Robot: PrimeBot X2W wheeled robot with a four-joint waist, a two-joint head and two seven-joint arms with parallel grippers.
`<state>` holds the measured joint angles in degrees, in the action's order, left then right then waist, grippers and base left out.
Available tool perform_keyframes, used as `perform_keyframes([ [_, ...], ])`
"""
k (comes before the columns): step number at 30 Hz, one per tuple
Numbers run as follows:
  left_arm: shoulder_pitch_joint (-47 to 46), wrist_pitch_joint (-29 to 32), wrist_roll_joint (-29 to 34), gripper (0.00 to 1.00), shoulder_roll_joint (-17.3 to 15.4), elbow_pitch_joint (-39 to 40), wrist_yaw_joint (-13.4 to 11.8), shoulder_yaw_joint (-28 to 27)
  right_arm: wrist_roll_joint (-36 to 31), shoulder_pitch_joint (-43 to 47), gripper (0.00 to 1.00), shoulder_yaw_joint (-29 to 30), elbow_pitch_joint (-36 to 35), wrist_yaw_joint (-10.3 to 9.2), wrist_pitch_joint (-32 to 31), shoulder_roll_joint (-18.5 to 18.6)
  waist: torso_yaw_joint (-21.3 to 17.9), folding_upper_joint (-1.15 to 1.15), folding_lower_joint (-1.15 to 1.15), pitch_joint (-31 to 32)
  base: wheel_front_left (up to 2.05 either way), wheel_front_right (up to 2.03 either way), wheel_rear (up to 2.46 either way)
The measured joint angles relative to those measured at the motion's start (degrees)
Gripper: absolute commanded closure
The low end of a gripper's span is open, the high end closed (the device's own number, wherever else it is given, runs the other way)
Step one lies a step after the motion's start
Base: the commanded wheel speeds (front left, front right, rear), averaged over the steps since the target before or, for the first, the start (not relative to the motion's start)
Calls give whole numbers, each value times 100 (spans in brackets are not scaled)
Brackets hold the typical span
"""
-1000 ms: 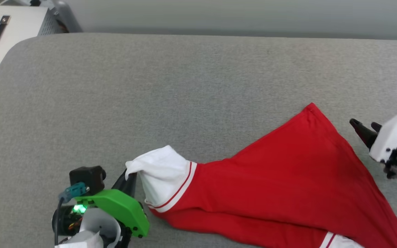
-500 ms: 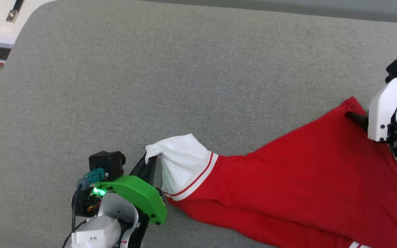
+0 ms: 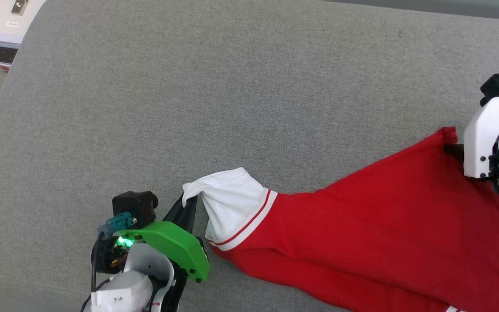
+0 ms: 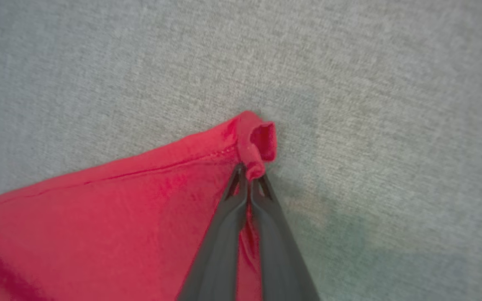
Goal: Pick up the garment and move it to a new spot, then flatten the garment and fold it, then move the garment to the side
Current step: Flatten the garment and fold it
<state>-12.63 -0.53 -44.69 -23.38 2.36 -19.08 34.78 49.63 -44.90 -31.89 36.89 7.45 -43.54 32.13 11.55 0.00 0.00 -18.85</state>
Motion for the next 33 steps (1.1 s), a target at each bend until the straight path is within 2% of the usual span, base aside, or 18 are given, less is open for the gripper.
perform_keyframes([
  [7, -1, -53, -43, 100, -43, -25, 0, -100, 211, -52, 100, -163, 97, 7, 432, 30, -54, 0, 0, 166, 0, 0, 0],
  [16, -584, -11, -53, 100, -442, -160, 168, -488, 319, -308, 100, -41, 383, 8, 1090, -3, -247, 0, 0, 538, 0, 0, 0],
  [23, -1637, 237, -68, 100, -587, -693, 493, -656, 172, -589, 100, -38, 620, 12, 1634, -202, -550, 0, 1, 875, 0, 0, 0],
  [33, -3802, 238, 166, 100, -382, -2329, 886, -722, -326, -1774, 100, 149, 1273, 15, 2520, -613, -991, 0, 1, 1061, 0, 0, 0],
])
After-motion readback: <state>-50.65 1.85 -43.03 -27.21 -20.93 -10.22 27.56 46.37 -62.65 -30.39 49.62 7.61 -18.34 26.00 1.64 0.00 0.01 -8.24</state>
